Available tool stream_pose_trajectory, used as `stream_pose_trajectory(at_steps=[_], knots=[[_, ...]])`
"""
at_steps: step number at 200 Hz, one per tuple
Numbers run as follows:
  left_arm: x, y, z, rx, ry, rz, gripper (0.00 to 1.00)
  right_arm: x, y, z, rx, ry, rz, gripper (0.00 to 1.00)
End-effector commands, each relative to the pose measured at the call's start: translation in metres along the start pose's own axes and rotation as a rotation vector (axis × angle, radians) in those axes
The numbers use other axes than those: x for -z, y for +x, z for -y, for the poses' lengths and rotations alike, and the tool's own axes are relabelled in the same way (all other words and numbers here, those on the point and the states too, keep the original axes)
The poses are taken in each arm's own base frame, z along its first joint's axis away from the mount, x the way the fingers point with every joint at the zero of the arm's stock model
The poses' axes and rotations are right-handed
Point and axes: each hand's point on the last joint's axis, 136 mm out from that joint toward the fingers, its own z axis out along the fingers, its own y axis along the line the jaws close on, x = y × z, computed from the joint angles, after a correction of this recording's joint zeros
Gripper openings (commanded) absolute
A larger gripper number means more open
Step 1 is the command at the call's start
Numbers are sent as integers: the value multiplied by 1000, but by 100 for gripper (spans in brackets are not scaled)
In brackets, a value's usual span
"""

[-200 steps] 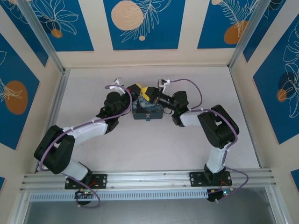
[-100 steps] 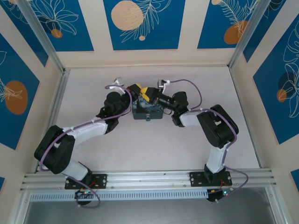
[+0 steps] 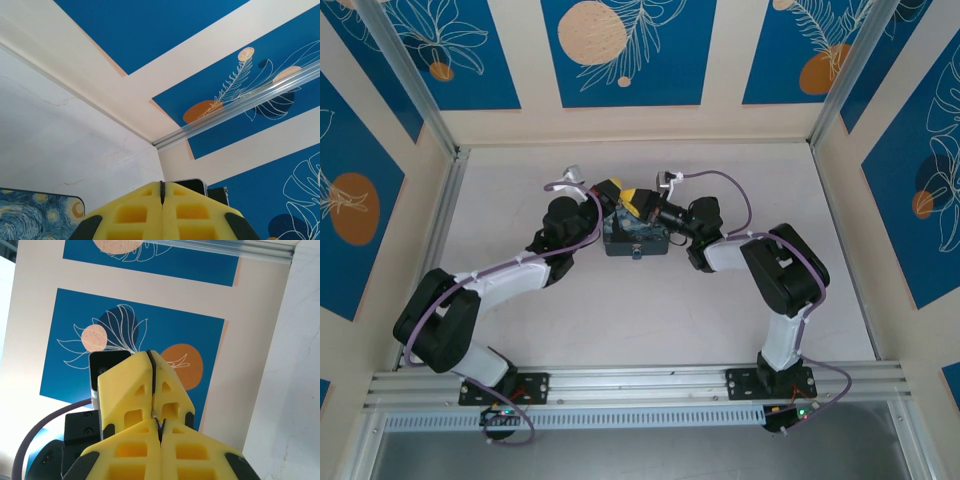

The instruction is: Unlock the padlock with the key

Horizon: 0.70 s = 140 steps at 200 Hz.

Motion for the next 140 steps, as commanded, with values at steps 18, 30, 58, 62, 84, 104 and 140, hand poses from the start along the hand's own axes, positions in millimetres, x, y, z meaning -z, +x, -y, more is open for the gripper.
stream_pose_trajectory(at_steps=[18,30,58,62,84,104,140], knots=[[3,2,2,-1,3,6,0,9,-7,-2,18,-13,31,0],[5,1,1,0,2,7,0,12,-11,-1,14,-8,46,0],[8,0,0,-2,-8,9,0,14,-15,0,9,-6,54,0],[8,0,1,-2,-8,8,0,13,-15,0,10,-7,52,0],[7,1,-1,-4,-21,0,0,12,-15,-2,11,-11,47,0],[8,1,-1,-12,-45,-7,12,15,-16,-1,9,-7,50,0],[31,-14,1,-70,-103,-7,71,32,-22,4,-1,24,66,0]])
